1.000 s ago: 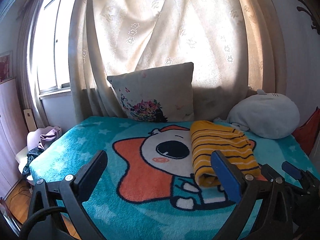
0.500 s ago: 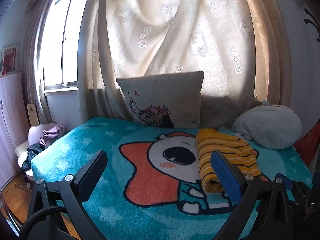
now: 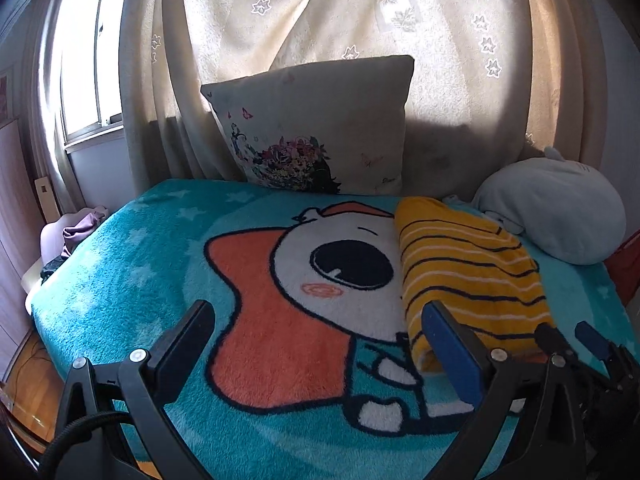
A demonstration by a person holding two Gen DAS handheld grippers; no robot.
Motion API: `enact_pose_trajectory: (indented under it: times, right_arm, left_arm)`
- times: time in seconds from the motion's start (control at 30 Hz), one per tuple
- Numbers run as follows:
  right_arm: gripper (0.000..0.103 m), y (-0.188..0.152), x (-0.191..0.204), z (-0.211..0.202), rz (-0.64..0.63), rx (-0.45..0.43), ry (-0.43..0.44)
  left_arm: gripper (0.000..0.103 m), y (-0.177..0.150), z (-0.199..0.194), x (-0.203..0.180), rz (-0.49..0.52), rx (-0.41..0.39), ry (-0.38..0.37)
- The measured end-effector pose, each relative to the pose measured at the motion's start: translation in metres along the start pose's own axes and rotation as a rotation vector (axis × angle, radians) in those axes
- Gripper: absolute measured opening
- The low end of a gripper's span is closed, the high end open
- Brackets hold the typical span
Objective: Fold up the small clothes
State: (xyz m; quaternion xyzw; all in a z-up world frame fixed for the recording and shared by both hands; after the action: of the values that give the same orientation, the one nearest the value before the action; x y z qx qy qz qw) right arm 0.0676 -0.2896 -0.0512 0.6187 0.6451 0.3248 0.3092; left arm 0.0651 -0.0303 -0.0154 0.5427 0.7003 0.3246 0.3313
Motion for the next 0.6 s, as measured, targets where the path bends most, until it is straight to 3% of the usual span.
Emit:
enact_pose_trajectory:
  times: [0.13, 0.6]
  right_arm:
    - [0.079, -0.005, -0.011, 0.019, 0.053, 0.042, 0.008]
    - [0.08, -0.013, -0.007, 0.038, 0.013, 0.081, 0.005]
  left_arm:
    - [0.103, -0.005, 0.016, 0.001, -0.01, 0.033, 0.01]
    - [0.103, -0.014, 0.034, -0.007, -0.001, 0.076, -0.006]
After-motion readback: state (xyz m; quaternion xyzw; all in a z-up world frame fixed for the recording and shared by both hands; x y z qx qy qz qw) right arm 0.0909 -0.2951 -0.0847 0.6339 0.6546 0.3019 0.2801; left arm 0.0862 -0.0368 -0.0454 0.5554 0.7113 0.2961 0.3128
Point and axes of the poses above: each gripper's, at about its wrist camera, not at the fingertips, and z roughly the way its jaws point, x to its left, y to its top, the point moved 10 cm from there along z, roughly the way its jaws point, and after that the axes turned 7 degrees about -z, right-handed, at the moved point
